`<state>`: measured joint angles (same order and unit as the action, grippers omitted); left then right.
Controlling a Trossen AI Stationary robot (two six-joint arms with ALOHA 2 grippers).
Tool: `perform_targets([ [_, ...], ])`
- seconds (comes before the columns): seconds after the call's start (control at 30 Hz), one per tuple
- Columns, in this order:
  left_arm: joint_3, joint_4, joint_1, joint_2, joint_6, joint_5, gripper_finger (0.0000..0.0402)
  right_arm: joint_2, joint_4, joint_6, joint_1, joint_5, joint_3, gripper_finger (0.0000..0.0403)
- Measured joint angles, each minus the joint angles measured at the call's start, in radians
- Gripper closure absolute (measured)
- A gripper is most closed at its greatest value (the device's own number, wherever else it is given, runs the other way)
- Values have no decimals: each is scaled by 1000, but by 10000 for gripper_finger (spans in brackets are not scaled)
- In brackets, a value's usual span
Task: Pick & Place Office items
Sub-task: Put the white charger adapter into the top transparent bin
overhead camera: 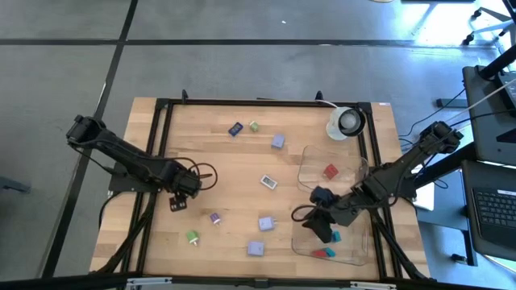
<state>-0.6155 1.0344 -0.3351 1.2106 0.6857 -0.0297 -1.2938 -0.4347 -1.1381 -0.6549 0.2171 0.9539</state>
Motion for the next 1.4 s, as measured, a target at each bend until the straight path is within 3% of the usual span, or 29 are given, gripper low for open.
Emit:
perform_targets([
  [0.17,48,-120,0,0,-23,13,119,0,0,34,22,0,0,243],
  [0.4,89,-140,0,0,-6,34,124,0,0,73,47,0,0,243],
  [0.73,99,-151,1,-1,29,32,204,0,0,77,83,1,0,243],
  [0.83,74,-156,1,-1,51,49,206,0,0,78,98,2,0,243],
  [1.07,-65,-235,1,-1,7,197,206,0,0,77,137,24,0,243],
  [1.4,-339,-463,37,-1,-216,543,204,0,21,76,181,316,0,243],
])
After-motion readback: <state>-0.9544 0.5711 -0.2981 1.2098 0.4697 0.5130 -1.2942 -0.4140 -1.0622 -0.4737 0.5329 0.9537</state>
